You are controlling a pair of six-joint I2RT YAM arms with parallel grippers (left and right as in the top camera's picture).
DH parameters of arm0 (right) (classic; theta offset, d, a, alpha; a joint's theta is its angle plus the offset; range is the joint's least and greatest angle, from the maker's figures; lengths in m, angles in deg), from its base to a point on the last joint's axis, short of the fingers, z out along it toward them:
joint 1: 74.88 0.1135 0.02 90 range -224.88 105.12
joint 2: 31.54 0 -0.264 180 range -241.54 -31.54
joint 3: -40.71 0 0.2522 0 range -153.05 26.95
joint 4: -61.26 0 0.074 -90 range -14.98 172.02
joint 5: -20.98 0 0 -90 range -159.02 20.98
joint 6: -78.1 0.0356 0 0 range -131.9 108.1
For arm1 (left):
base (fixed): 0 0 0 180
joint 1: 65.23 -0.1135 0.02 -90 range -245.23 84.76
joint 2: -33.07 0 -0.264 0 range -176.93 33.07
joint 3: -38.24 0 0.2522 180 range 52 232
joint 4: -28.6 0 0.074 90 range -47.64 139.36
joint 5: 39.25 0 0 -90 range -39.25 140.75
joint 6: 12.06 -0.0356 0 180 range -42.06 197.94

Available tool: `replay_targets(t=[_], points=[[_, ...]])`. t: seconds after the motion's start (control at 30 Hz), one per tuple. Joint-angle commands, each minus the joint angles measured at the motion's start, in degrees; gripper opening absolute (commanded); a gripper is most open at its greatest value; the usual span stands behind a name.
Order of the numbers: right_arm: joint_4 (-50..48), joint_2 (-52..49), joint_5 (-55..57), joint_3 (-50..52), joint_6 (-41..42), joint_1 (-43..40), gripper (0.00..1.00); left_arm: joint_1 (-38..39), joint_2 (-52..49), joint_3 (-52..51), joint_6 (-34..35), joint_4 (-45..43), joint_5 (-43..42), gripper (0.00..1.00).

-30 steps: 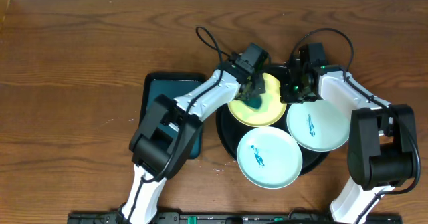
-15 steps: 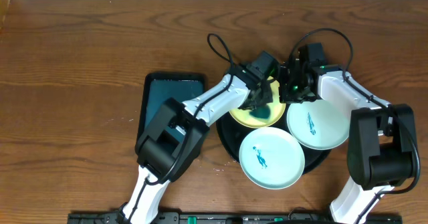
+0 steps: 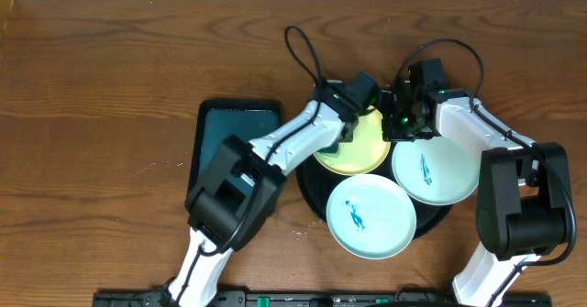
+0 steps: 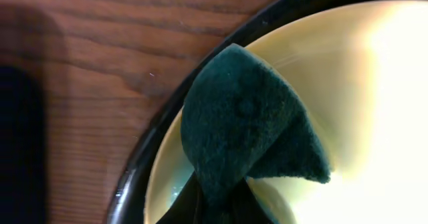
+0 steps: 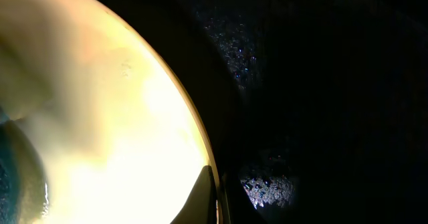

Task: Clean dirty plates on tray and stack at the side
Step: 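Scrub the yellow plate with the sponge in the left gripper, then return the sponge to the water tray with the left gripper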

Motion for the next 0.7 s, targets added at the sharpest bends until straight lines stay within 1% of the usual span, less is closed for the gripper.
replay_targets(t=[0.0, 0.07, 0.17, 0.23, 0.33, 0.37, 0.4, 0.5, 0.67], points=[[1.1, -1.6, 2.4, 0.3, -0.2, 0.2, 0.01, 0.1, -2.8, -0.4, -3.6, 2.7, 13.6, 0.08], [1.3, -1.6, 2.4, 0.3, -0.2, 0.2, 0.01, 0.9, -1.6, 0.5, -3.5, 2.7, 11.0, 0.08], [1.6, -1.6, 2.4, 0.3, -0.2, 0.2, 0.01, 0.7, 2.2, 1.0, -2.2, 3.2, 4.2, 0.08], [1.6, -1.6, 2.4, 0.3, -0.2, 0.2, 0.01, -0.3, 5.0, 1.0, -0.8, 3.8, 0.8, 0.08], [1.6, -1.6, 2.4, 0.3, -0.2, 0.2, 0.01, -3.0, 9.9, 1.0, -0.7, 5.7, -4.2, 0.08], [1.7, -1.6, 2.4, 0.3, -0.2, 0.1, 0.01, -4.0, 11.4, 0.9, -0.7, 6.9, -5.2, 0.08], [1.9, -1.6, 2.5, 0.3, -0.2, 0.1, 0.01, -6.4, 14.4, 0.9, -0.7, 10.4, -5.7, 0.08], [2.1, -1.6, 3.1, 0.3, -0.2, 0.1, 0.01, -10.8, 17.8, 0.9, -0.7, 16.7, -5.7, 0.08], [2.5, -0.7, 4.0, 0.3, -0.2, 0.1, 0.01, -18.5, 18.7, 0.4, -3.0, 23.5, -6.5, 0.08]])
